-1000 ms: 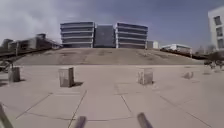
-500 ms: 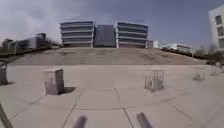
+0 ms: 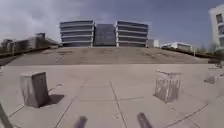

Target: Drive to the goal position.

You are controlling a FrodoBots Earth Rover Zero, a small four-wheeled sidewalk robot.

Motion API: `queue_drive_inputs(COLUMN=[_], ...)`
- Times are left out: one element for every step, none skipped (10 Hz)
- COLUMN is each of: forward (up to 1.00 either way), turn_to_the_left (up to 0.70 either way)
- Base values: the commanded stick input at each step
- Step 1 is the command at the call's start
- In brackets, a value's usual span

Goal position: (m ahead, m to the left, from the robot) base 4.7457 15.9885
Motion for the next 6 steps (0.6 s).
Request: queue_drive_inputs(forward=[1.0, 1.0, 1.0, 1.0, 1.0, 1.0], turn_to_the_left=[0.0, 0.05, 0.17, 0.4, 0.4, 0.4])
